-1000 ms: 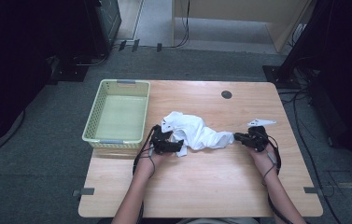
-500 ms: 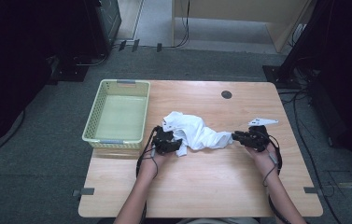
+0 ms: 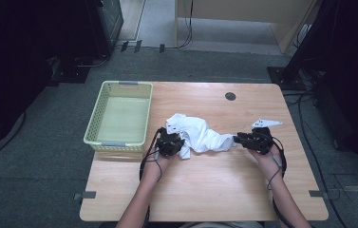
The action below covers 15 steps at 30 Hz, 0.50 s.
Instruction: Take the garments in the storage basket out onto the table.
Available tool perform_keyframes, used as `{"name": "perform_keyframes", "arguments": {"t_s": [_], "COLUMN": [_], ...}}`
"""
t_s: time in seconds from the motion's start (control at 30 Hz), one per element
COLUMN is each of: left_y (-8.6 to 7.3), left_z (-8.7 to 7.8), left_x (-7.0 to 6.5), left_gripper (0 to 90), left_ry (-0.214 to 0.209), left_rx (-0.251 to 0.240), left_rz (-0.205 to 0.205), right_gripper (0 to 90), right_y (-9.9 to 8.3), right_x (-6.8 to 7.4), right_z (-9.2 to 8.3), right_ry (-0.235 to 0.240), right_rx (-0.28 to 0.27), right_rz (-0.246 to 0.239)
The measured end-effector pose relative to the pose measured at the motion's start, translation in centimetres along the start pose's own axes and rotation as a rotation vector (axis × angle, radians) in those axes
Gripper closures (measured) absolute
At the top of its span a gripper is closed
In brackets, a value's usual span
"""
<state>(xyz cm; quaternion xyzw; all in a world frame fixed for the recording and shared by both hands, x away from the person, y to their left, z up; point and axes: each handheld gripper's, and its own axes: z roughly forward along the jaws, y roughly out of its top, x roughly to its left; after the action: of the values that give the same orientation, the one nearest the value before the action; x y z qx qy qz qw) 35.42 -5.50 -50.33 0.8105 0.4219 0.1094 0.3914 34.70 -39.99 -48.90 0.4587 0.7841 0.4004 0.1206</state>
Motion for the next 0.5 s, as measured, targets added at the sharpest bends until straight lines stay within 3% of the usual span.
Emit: {"name": "perform_keyframes", "arguments": {"t_s": [0.5], "left_y": [0.07], "left_z": [-0.05], "left_x": [0.12], "left_gripper": [80.8], "left_ry": [-0.009], "left_rx": [0.007], "left_rz": [-0.018], "right_gripper": [56.3], "right_y": [0.02], "right_x": [0.26], "right_z": [0.21], "right_ry": [0.020], "right_rx": [0.014], "right_rz": [-0.018]}}
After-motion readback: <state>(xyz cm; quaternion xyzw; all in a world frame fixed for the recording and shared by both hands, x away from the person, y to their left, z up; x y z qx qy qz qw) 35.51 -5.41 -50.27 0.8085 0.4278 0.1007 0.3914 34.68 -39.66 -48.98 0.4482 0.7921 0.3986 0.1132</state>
